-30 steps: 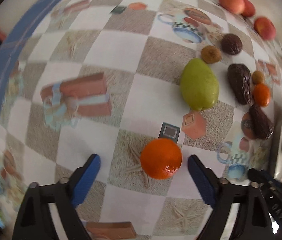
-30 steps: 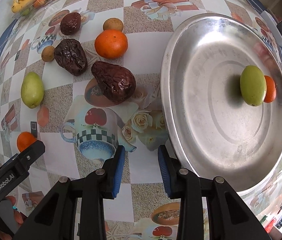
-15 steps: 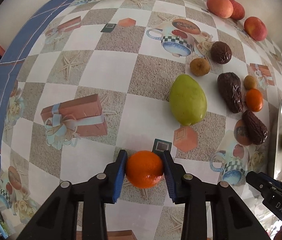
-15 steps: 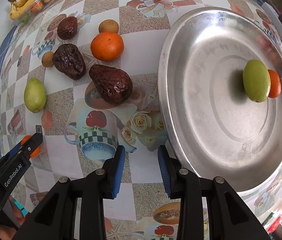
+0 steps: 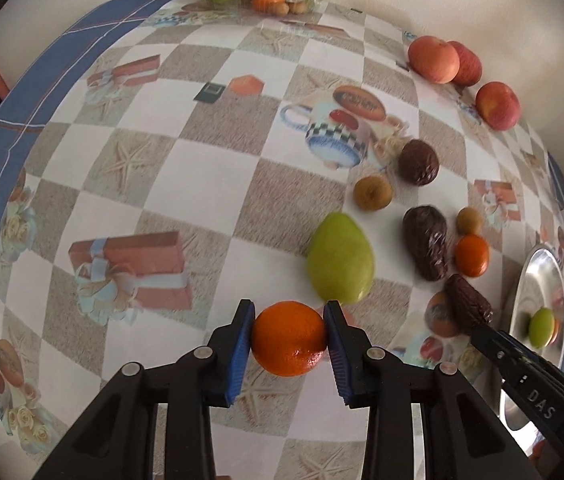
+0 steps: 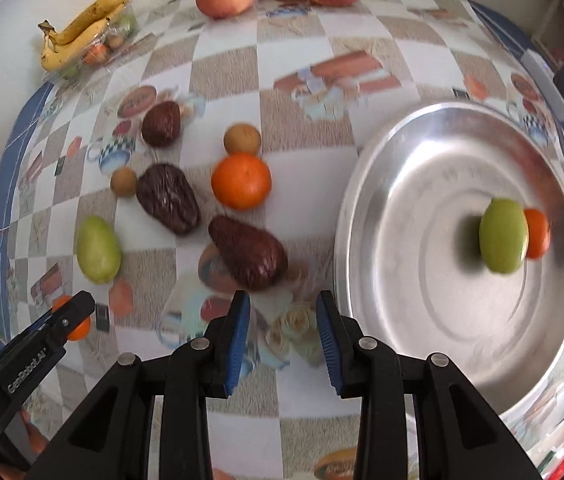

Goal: Organize fruits
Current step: 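Grasp the dark date with the right tool while the left tool holds the tangerine, then carry the date and tangerine over the steel bowl and release both, then move the left tool to a green apple and close on it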

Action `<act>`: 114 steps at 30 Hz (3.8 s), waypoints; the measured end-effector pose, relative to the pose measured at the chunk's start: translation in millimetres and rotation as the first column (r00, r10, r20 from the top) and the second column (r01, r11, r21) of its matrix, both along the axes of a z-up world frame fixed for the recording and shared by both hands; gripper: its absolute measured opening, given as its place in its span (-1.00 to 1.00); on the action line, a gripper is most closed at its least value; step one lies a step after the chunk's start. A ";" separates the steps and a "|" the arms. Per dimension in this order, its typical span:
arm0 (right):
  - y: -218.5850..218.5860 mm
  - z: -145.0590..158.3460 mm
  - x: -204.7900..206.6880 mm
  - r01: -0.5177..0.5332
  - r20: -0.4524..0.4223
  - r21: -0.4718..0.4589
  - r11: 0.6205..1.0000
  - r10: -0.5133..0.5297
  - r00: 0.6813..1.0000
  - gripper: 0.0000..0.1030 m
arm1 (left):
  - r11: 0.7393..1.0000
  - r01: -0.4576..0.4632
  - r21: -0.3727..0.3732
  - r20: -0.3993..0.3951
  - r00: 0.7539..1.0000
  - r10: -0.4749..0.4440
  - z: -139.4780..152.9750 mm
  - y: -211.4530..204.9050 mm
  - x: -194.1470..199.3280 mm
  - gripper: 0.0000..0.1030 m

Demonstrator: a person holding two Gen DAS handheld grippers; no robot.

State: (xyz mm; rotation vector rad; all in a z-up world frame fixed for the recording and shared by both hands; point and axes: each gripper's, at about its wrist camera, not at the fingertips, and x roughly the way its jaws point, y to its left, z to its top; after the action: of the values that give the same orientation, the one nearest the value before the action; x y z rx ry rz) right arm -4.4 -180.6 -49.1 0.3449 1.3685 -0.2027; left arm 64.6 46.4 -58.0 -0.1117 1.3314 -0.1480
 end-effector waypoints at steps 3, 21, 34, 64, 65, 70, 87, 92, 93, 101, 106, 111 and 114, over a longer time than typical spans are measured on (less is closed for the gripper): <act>-2.0 1.1 11.4 0.008 0.020 0.001 1.000 -0.008 1.000 -0.31 | 1.000 0.001 -0.023 0.010 1.000 -0.001 1.1 -10.4 7.6 -0.27; 20.4 -23.0 45.4 0.020 0.033 0.070 0.997 -0.023 0.999 -0.17 | 0.999 0.016 -0.031 0.021 1.000 -0.015 0.6 -22.0 2.7 -0.26; 30.3 6.2 39.8 -0.007 0.100 -0.037 0.999 0.011 0.995 -0.27 | 0.999 0.016 0.032 0.041 0.999 -0.018 4.6 -15.1 -3.8 -0.27; -50.6 54.3 -7.9 0.198 0.232 -0.048 0.979 -0.182 0.956 -0.27 | 0.977 0.199 -0.077 0.175 0.967 -0.183 42.6 -85.2 -39.3 -0.27; -57.6 54.2 -11.5 0.218 0.230 -0.063 0.974 -0.198 0.953 -0.27 | 0.970 0.231 -0.073 0.191 0.958 -0.214 44.0 -96.2 -44.7 -0.27; -88.0 54.7 -26.9 0.297 0.228 -0.075 0.952 -0.274 0.934 -0.27 | 0.913 0.407 -0.040 0.262 0.886 -0.383 43.1 -157.6 -74.8 -0.26; -119.9 46.8 -41.1 0.390 0.222 0.093 0.916 -0.401 0.889 -0.24 | 0.948 0.317 -0.017 0.225 0.925 -0.305 31.7 -150.4 -61.9 1.00; -110.1 44.9 -37.0 0.353 0.215 0.092 0.931 -0.365 0.906 -0.24 | 0.984 0.170 0.059 0.263 0.948 -0.180 37.1 -117.3 -48.1 1.00; -106.5 44.5 -35.1 0.335 0.212 0.093 0.938 -0.348 0.913 -0.24 | 0.987 0.144 0.068 0.275 0.948 -0.158 40.0 -110.4 -46.1 1.00; -52.1 48.6 -12.6 0.132 0.221 0.013 0.991 -0.132 0.966 -0.24 | 0.988 -0.101 0.119 0.279 0.958 0.064 47.6 -43.2 -21.6 1.00; -15.0 47.5 1.4 0.029 0.213 -0.047 0.998 -0.018 0.977 -0.24 | 0.953 -0.279 0.119 0.265 0.934 0.241 45.5 17.1 -8.1 1.00; 13.2 41.9 12.4 -0.062 0.212 0.026 0.998 0.055 0.976 -0.24 | 0.914 -0.393 0.096 0.255 0.898 0.359 44.5 58.3 -3.8 1.00; 28.7 40.3 17.5 -0.085 0.212 0.036 0.996 0.076 0.974 -0.24 | 0.910 -0.405 0.090 0.243 0.895 0.375 42.2 65.8 -3.6 1.00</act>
State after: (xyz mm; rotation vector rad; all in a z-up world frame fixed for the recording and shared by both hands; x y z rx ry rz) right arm 13.1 -152.0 -8.8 0.3380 1.1761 -0.0654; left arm 61.0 112.2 -15.8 -0.2371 1.0686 0.2691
